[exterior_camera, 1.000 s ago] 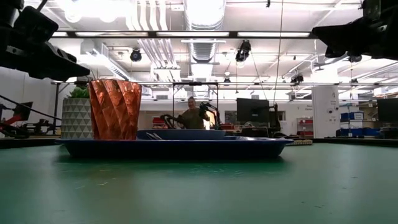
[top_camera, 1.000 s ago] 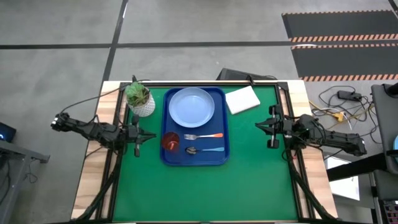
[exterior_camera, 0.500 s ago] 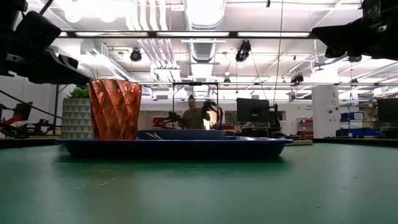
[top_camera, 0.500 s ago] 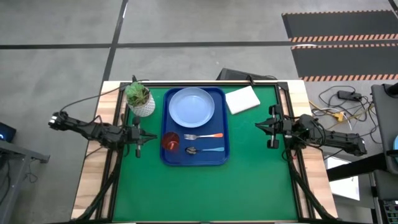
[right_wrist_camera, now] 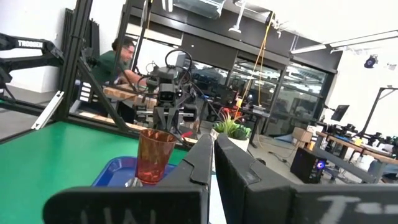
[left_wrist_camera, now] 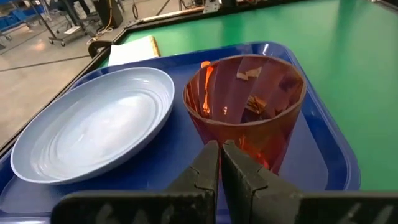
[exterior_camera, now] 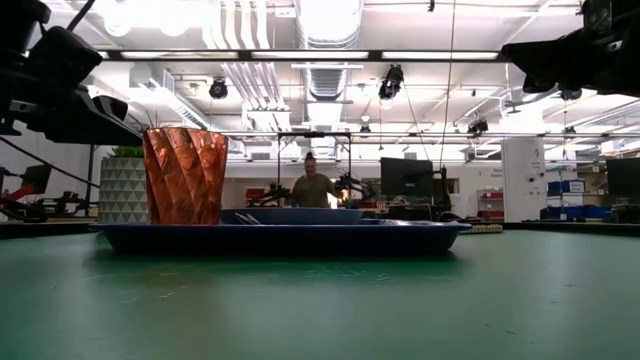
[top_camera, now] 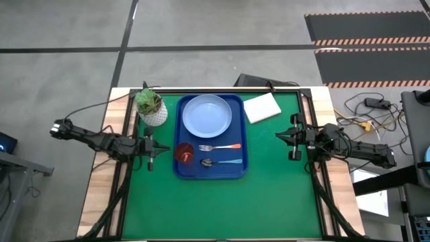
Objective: Pick and place plate/cup/fork/spoon on tray
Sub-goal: Return to Home Position
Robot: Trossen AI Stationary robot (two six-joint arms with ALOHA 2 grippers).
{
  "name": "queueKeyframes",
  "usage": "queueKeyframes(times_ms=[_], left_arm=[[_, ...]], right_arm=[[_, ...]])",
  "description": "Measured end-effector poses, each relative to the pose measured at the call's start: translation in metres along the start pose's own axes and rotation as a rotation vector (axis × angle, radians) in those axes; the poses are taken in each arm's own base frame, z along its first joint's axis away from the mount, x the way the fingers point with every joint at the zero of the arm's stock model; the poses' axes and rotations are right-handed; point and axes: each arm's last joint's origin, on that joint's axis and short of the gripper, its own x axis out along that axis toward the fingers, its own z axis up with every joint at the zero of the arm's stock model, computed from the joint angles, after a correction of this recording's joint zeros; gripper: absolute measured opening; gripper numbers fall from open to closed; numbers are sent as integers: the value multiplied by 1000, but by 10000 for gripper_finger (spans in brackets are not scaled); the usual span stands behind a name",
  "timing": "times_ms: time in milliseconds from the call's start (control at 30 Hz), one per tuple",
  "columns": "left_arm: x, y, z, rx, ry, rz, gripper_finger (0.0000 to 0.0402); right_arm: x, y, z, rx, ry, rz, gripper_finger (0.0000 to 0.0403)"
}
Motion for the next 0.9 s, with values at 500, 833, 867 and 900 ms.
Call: queueKeyframes(times_ms=[500,833,867,900], left_arm=[[5,-2,-4,29,63,-2,0],[8,-4,-6,47,100,-3,0],[8,-4,-7,48,104,-3,0],[8,-4,-7,50,106,-4,0]], right_arm=[[0,0,0,0,0,0,9],[0,0,0,0,0,0,9],[0,0,0,0,0,0,9],[0,0,0,0,0,0,9]])
